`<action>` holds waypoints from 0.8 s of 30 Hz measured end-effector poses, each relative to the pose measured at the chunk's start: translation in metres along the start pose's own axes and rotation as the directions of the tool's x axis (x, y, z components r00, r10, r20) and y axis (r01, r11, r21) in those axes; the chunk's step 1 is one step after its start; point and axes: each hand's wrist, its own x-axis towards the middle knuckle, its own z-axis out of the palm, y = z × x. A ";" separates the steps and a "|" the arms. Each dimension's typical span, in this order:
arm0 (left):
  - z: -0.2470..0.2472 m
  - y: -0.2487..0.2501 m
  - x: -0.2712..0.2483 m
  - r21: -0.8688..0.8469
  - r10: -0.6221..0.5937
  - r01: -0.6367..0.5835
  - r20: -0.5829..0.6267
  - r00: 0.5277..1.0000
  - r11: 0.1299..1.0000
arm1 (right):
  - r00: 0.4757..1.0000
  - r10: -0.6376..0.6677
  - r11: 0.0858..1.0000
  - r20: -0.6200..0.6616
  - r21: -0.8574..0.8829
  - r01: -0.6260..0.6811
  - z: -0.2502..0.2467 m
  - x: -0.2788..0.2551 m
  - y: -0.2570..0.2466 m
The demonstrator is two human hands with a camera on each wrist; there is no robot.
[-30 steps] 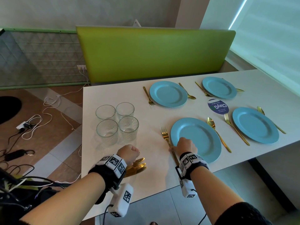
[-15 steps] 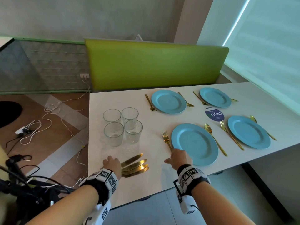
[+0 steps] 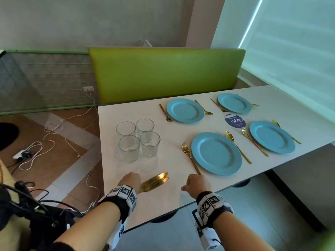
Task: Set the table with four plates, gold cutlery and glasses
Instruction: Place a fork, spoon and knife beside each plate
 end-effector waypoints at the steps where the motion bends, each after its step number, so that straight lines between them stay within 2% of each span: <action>1: -0.001 -0.001 0.002 -0.002 0.000 0.000 0.008 1.000 1.000 | 1.000 0.000 1.000 0.001 0.000 0.000 0.001 0.000 -0.001; 11: -0.002 -0.004 0.010 -0.016 0.035 -0.034 0.059 0.998 0.999 | 0.996 -0.072 0.997 0.044 -0.023 0.073 0.000 -0.005 -0.010; 18: 0.012 0.001 0.008 -0.065 0.081 -0.082 -0.022 0.996 0.995 | 0.991 -0.114 0.993 0.075 -0.013 0.116 0.004 -0.007 -0.014; 22: 0.001 0.004 0.009 -0.218 0.071 -0.064 0.024 0.997 0.974 | 0.981 -0.146 0.989 0.127 0.046 0.142 0.007 -0.007 -0.017; 24: -0.002 0.007 0.012 -0.369 0.069 -0.058 0.015 0.998 0.928 | 0.973 -0.167 0.982 0.162 0.116 0.149 0.009 -0.006 -0.020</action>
